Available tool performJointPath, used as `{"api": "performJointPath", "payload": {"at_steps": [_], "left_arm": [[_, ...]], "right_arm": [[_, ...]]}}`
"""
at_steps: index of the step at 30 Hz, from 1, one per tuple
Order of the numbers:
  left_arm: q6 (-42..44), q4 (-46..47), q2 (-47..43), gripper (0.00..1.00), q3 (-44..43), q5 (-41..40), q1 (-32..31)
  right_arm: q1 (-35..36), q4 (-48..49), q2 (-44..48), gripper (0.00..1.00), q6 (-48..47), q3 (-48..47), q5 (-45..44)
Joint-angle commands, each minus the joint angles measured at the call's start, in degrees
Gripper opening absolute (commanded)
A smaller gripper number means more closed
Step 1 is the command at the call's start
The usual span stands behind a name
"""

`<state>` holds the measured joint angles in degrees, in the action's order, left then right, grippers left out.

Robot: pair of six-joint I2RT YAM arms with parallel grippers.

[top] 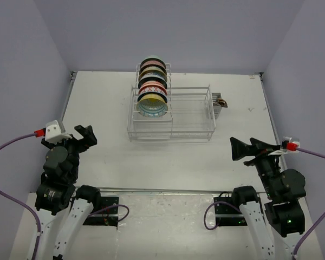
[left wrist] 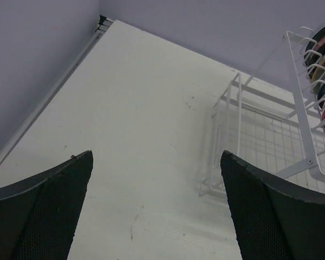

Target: Unload the bowls from the dish rack

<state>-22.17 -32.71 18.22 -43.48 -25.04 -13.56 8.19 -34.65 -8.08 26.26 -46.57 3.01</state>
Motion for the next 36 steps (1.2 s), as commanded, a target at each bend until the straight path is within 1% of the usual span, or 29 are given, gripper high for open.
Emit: {"api": "performJointPath", "payload": {"at_steps": [1,3,6,7,9,10,12,13,14,15,16,18,21,22,25,26,27,28,29,30,31,32,33,34,35,36], "left_arm": [[-1.64,0.37,-0.29,1.0,-0.2,-2.03,-0.06],[-1.73,0.28,-0.29,1.0,-0.2,-2.21,-0.06],[-2.08,0.28,-0.38,1.0,-0.02,-2.82,-0.06],[-2.17,0.19,-0.38,1.0,0.07,-3.09,-0.06],[-2.52,-0.33,-0.38,1.0,-0.28,-4.48,0.03],[-3.13,-0.95,-0.55,1.0,-0.37,-5.02,0.03],[-3.49,-1.22,-0.81,1.0,-0.37,-5.81,0.2],[-3.58,-0.96,-1.25,1.0,-0.29,-5.81,0.46],[-3.58,-0.95,-1.43,1.0,-0.2,-5.73,0.64],[-3.4,-0.78,-1.6,1.0,-0.02,-5.46,0.82],[-3.4,-0.6,-1.69,1.0,-0.02,-5.37,1.08],[-3.23,-0.43,-1.43,1.0,0.24,-5.2,1.34],[-3.14,0.27,-1.17,1.0,1.21,-5.11,1.61],[-3.14,0.19,-0.73,1.0,1.21,-5.11,1.61],[-3.23,0.1,0.15,1.0,1.12,-5.37,2.31],[-3.23,0.1,0.33,1.0,1.12,-5.2,2.75],[-3.23,0.1,0.68,1.0,1.12,-5.11,3.53],[-3.23,0.01,0.85,1.0,1.12,-4.94,3.89],[-3.23,0.1,0.85,1.0,1.12,-4.59,4.33],[-3.14,0.28,1.03,1.0,1.21,-4.58,4.94],[-3.14,0.28,1.12,1.0,1.21,-4.5,5.21],[-3.14,0.28,1.12,1.0,1.21,-4.49,5.39],[-3.14,0.28,1.21,1.0,1.3,-4.49,5.65],[-3.14,0.28,1.12,1.0,1.3,-4.49,5.65],[-3.14,0.36,1.21,1.0,1.3,-4.32,5.65],[-3.14,0.45,1.29,1.0,1.47,-4.06,5.65]], "right_arm": [[-0.36,2.66,0.25,0.99,1.68,0.51,0.34],[-0.28,2.49,-0.01,0.99,2.56,0.69,-0.45],[-0.28,4.24,-0.01,0.99,6.33,2.09,-1.33],[-0.28,4.68,0.08,0.99,10.7,2.53,-1.77],[-0.28,5.73,0.86,0.99,15.9,3.76,-0.55],[-0.28,7.74,1.3,0.99,22.89,4.46,1.46],[-0.28,12.3,3.05,0.99,31.09,8.14,3.93],[-0.28,14.42,3.68,0.99,40.27,9.9,5.16],[-0.28,17.05,4.29,0.99,44.71,11.92,6.56],[-0.28,23.25,5.08,0.99,53.11,16.37,9.01],[-0.36,25.93,5.09,0.99,56.67,18.25,9.91],[-0.28,28.58,4.13,0.99,60.39,19.5,10.27],[-0.28,28.5,0.53,0.99,62.59,16.34,9.48],[-0.1,30.42,-0.44,0.99,64.77,16.07,9.48],[1.91,32.63,-5.44,0.99,66.81,14.23,7.9],[3.31,32.81,-9.03,0.99,66.99,12.31,7.02],[7.33,34.29,-11.15,0.99,66.73,11.51,5.88],[9.89,35.96,-13.26,0.99,66.47,9.32,2.91],[12.88,36.23,-17.98,0.99,65.85,7.73,0.62],[19.61,35.98,-20.55,0.99,63.93,5.98,-2.01],[22.98,35.62,-23.01,0.99,63.31,4.39,-7.61],[26.5,35.62,-27.56,0.99,63.13,1.94,-10.36],[32.19,37.1,-29.7,0.99,62.69,1.13,-12.74],[34.68,37.64,-31.8,0.99,63.12,-0.18,-17.72],[37.05,38.16,-33.65,0.99,63.73,-0.8,-20.29],[41.17,39.3,-37.59,0.99,64.7,-1.42,-22.76]]}}
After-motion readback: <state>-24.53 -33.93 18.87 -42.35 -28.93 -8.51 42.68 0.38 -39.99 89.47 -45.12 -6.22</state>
